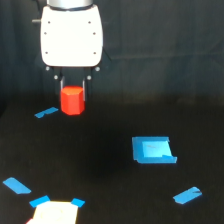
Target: Pick up the red object from the table
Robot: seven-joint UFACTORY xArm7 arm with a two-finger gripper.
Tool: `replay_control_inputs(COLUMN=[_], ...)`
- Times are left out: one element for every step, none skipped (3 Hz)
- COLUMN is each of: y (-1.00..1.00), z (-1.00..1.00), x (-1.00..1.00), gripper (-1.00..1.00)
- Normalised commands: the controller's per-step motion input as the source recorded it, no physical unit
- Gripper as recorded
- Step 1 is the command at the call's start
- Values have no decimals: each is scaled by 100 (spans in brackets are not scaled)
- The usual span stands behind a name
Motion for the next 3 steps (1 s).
replay_control_inputs(y=[55,-2,-20], z=[22,79,100], x=[0,-37,-66], gripper=[-59,-55,-66])
